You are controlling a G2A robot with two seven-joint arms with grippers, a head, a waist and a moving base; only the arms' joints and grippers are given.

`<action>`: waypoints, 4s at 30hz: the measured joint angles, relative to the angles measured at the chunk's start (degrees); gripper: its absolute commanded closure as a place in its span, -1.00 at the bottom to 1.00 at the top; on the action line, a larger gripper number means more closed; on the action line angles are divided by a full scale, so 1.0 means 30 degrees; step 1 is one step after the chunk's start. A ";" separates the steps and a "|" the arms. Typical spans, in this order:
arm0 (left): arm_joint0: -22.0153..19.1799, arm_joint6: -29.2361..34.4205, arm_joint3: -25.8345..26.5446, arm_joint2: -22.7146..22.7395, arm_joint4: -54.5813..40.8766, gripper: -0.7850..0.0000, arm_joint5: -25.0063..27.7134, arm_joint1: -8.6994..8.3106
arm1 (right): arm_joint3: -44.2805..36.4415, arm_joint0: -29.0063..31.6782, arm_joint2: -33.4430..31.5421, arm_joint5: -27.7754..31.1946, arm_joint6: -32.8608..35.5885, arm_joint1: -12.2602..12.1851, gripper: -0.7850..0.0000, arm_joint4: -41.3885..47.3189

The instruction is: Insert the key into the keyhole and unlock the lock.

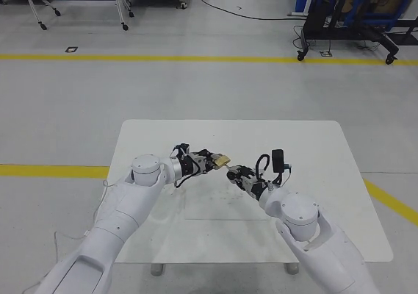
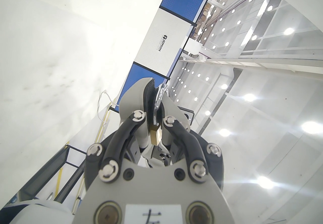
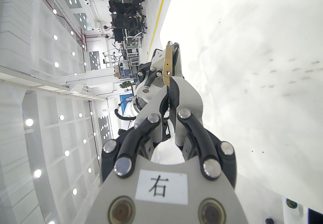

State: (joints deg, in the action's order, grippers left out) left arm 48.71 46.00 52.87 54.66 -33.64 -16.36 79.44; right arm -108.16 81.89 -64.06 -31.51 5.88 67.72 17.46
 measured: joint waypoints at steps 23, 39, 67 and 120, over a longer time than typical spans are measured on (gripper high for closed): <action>-0.0022 0.0030 0.0012 -0.0104 0.0508 1.00 -0.0062 0.0061 | 0.0065 -0.0030 0.0377 -0.0312 -0.1960 0.0401 1.00 -0.1117; 0.0162 -0.0536 0.0294 -0.0120 0.0683 1.00 -0.0384 0.0120 | 0.0036 -0.0032 0.2110 -0.0828 -0.4442 0.0919 1.00 -0.3606; 0.0356 -0.2136 0.0702 0.0199 0.1511 1.00 -0.0023 0.0066 | -0.0067 0.0668 0.1481 0.2000 -0.4715 0.0982 1.00 -0.6187; -0.0304 -0.0727 -0.0995 0.0528 -0.1415 1.00 -0.1404 0.0541 | 0.5257 0.0112 0.5121 0.2995 -0.7949 0.2525 1.00 -2.3039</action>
State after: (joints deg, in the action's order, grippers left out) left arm 47.80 43.82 49.89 56.24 -37.89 -20.57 81.06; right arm -92.39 82.22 -48.70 -22.52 -17.97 75.30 -51.66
